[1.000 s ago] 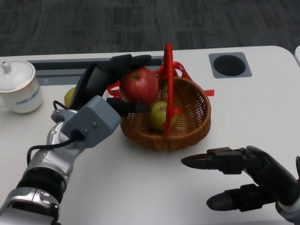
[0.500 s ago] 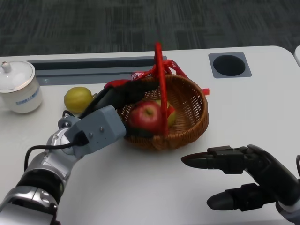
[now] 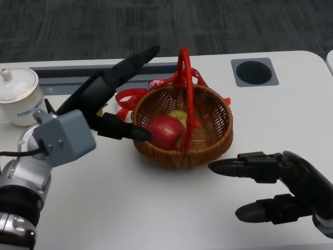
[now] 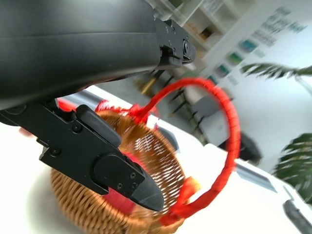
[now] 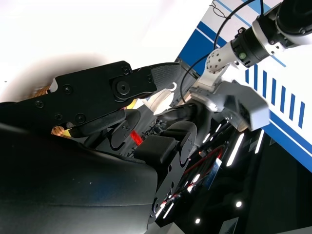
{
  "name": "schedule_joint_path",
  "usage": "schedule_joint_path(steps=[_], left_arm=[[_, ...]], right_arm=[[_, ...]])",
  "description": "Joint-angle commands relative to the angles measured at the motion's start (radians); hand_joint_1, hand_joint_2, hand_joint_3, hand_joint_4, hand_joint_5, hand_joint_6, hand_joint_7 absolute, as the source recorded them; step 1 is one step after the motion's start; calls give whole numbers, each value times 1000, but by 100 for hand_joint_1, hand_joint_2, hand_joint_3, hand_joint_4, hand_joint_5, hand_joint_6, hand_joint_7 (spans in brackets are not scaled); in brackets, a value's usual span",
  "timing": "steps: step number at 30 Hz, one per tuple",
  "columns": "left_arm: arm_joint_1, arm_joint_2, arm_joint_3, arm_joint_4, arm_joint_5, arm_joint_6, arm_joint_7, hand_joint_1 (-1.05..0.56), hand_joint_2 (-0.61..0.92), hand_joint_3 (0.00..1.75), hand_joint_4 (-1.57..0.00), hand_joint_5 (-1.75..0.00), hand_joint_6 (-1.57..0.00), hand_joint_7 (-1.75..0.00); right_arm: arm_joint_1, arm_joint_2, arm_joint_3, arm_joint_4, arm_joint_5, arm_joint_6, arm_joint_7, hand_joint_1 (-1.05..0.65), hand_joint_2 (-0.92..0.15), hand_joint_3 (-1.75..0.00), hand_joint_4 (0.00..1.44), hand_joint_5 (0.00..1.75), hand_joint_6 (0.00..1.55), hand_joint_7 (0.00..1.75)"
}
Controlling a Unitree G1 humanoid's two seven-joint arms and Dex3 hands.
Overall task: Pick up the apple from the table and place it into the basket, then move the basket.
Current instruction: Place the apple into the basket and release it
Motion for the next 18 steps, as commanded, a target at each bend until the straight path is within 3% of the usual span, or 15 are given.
schedule_joint_path(steps=[1,8,18], left_arm=[[81,36,36,-138,-104,-12,-65,-77,72,1,-14,-4,-13,-3],[271,96,81,-461,-162,107,-78,-59,72,1,-24,-3,-24,-2],[482,174,140,-659,-194,180,-102,-57,74,0,-37,-4,-37,-4]], right_arm=[[-36,-27,-36,5,-8,-22,-20,-52,-92,-10,76,0,67,0],[-107,-61,-73,-6,-47,-15,-46,-50,-92,-10,75,0,65,0],[-238,-66,-72,164,-66,-49,-41,-54,-92,-5,76,0,66,0]])
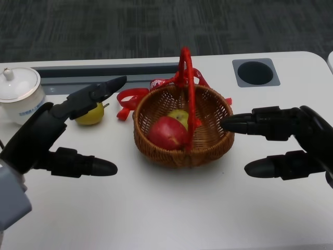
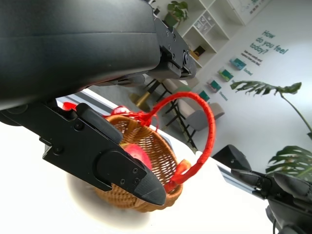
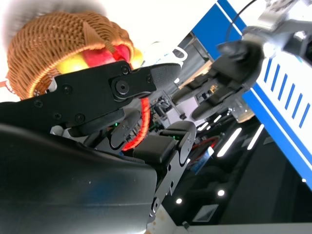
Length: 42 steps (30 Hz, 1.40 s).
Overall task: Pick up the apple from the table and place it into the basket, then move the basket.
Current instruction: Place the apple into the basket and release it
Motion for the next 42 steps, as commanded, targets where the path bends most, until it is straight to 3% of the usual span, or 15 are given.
schedule_joint_path(steps=[1,10,18,26,38,42], left_arm=[[52,37,29,-38,-28,-1,-18,-57,75,0,-39,-5,-38,-4],[148,67,88,-84,-115,-38,-60,-49,72,0,-60,-5,-55,-4],[182,75,115,-97,-132,-50,-76,-45,72,0,-65,-3,-59,-2],[188,68,120,-89,-124,-77,-75,-43,71,0,-68,-3,-62,-2],[222,57,124,-124,-108,-89,-54,-46,71,0,-73,-2,-65,-1],[221,56,123,-123,-105,-91,-53,-46,71,0,-73,-2,-65,-1]], right_arm=[[-45,-6,3,80,16,-8,16,-54,-92,-4,76,0,66,0],[-160,28,11,275,-92,-8,-4,-61,-91,-1,71,0,63,0],[-245,11,51,344,-334,13,-145,-65,-88,0,67,0,63,0],[-335,-1,110,384,-500,41,-290,-66,-84,0,69,1,63,0],[-405,-63,195,475,-613,94,-417,-69,-85,-1,71,0,65,0],[-414,-95,225,464,-684,61,-526,-69,-85,-1,70,0,65,0]])
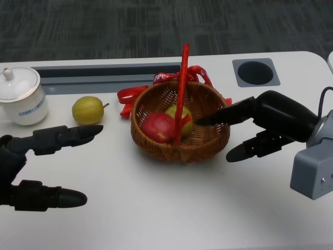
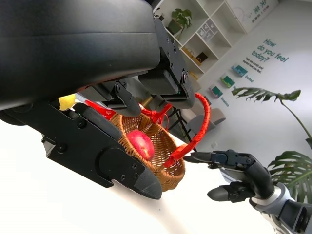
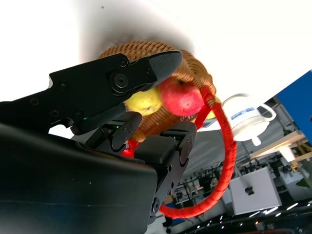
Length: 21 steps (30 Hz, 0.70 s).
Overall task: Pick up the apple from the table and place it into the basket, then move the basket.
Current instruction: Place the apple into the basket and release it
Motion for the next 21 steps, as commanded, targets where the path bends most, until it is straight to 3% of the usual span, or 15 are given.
schedule_joint_path(steps=[1,7,17,21], left_arm=[[3,2,9,-7,8,-11,12,-45,71,0,-73,-2,-65,-1],[6,1,11,-9,9,-9,12,-44,71,0,-74,-2,-66,-1],[8,-18,2,-25,10,4,15,-45,71,0,-75,-1,-67,-1],[28,-25,7,-52,20,9,23,-46,72,0,-75,-1,-67,0]], right_arm=[[-28,-48,30,-22,-70,-45,-114,-70,-86,-1,70,0,65,0],[-30,-87,67,-68,-175,-129,-289,-70,-89,-1,67,0,63,0],[-103,-73,153,-27,-276,-64,-417,-70,-85,0,68,1,65,0],[-125,-57,187,-1,-282,-37,-420,-70,-82,0,70,1,65,0]])
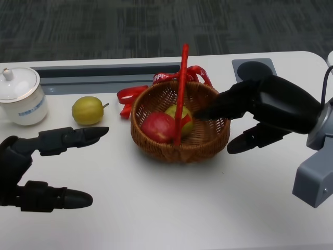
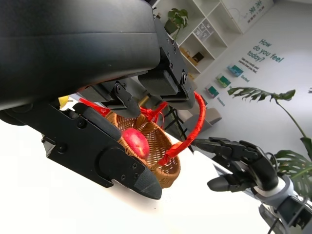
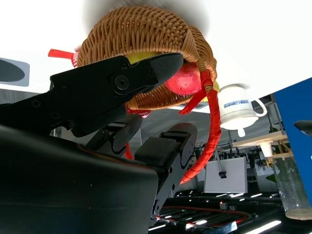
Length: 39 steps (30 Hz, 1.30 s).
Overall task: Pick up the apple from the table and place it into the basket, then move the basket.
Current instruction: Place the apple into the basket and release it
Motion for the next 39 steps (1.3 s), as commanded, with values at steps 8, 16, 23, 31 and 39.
schedule_joint_path(steps=[8,16,23,31,39], left_arm=[[95,4,27,-101,7,-4,36,-49,71,0,-74,0,-66,0],[144,-3,34,-164,19,8,54,-50,71,0,-73,0,-66,0],[175,-30,28,-199,28,15,73,-46,71,0,-73,0,-66,0],[195,-49,41,-196,50,-11,99,-48,72,0,-74,0,-67,0],[199,-67,41,-191,56,-43,111,-47,72,0,-75,-1,-68,-1]], right_arm=[[-13,51,65,68,7,59,30,-69,-82,-1,71,1,67,1],[6,89,138,98,-23,115,41,-70,-85,-1,73,1,68,1],[10,119,177,122,-14,159,127,-70,-85,-1,73,1,67,0],[15,157,175,139,35,248,230,-64,-84,0,81,2,73,1],[11,185,169,139,75,298,256,-55,-85,-1,80,0,72,0]])
